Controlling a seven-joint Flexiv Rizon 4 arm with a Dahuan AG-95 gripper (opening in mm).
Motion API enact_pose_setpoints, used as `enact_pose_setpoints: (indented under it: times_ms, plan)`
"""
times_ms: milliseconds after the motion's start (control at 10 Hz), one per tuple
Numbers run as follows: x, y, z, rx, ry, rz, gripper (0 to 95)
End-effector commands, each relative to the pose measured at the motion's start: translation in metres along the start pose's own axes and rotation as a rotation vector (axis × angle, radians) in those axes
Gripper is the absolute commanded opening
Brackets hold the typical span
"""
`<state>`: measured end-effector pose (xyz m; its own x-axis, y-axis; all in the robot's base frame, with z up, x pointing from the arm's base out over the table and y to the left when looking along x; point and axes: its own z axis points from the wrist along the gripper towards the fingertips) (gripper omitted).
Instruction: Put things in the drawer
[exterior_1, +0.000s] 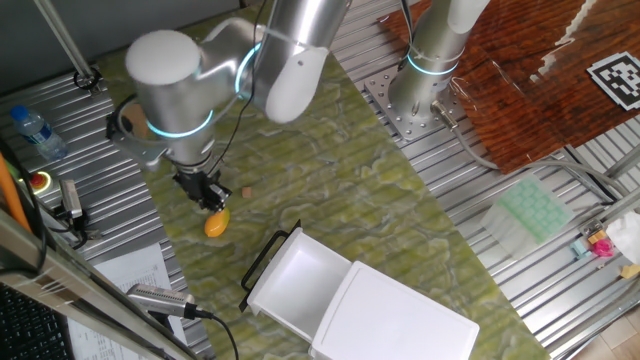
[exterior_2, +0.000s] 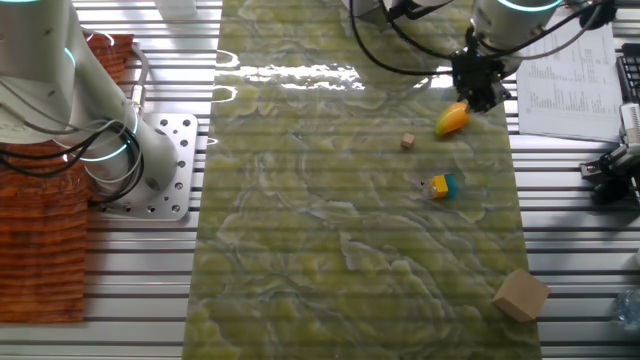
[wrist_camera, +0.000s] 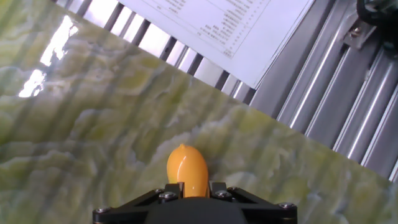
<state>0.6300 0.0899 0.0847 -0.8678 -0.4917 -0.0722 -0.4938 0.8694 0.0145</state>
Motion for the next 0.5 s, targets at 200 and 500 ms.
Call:
enact_pose_setpoints:
  times_ms: [200, 500]
  plan:
    - [0.0028, 0.0007, -0.0018, 0.009, -0.017, 0.010, 38.0]
    - [0.0028, 0.0010, -0.0018, 0.013, -0.030, -0.011, 38.0]
